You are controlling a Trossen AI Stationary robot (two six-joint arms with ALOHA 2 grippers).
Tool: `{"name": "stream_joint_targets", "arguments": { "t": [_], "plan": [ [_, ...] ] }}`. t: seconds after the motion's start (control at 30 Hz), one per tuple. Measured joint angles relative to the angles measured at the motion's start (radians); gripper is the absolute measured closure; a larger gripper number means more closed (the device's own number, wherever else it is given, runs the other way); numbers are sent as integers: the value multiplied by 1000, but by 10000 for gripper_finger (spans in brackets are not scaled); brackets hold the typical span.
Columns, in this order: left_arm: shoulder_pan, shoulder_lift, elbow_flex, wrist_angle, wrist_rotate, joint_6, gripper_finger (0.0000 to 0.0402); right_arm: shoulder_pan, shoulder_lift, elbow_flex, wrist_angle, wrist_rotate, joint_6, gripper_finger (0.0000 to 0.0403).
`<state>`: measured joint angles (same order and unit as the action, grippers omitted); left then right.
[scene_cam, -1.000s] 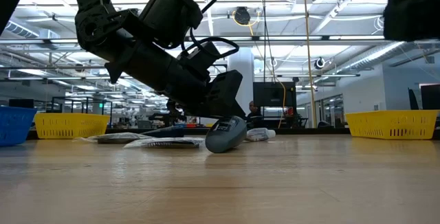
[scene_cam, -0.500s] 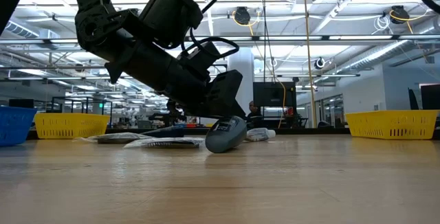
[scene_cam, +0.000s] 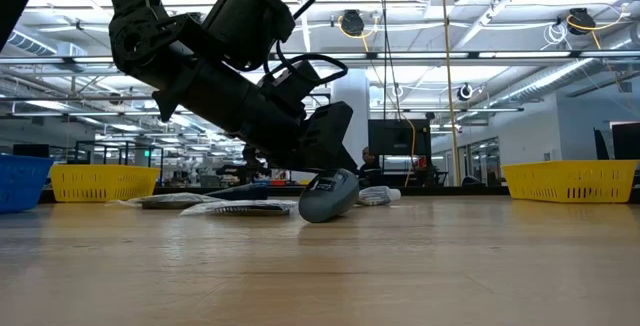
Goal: Pick & Place Travel size toiletries
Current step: Put the gray deodorant into the left yellow basket
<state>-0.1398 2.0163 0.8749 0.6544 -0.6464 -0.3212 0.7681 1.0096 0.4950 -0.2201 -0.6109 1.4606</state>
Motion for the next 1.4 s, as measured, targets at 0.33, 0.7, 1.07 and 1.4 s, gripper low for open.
{"name": "stream_joint_targets", "arguments": {
  "t": [0.33,0.7,1.07,1.4],
  "plan": [
    [-52,-60,0,-1,-72,64,156,-74,0,56,245,865,-646,403],
    [-135,-359,0,-109,22,103,156,-346,182,-278,1126,1269,-1322,339],
    [-269,-306,115,-553,-70,123,156,-510,545,-289,1322,1239,-1216,167],
    [-204,-137,286,-790,61,-346,140,-546,776,-288,1506,1237,-1254,104]
  ]
}}
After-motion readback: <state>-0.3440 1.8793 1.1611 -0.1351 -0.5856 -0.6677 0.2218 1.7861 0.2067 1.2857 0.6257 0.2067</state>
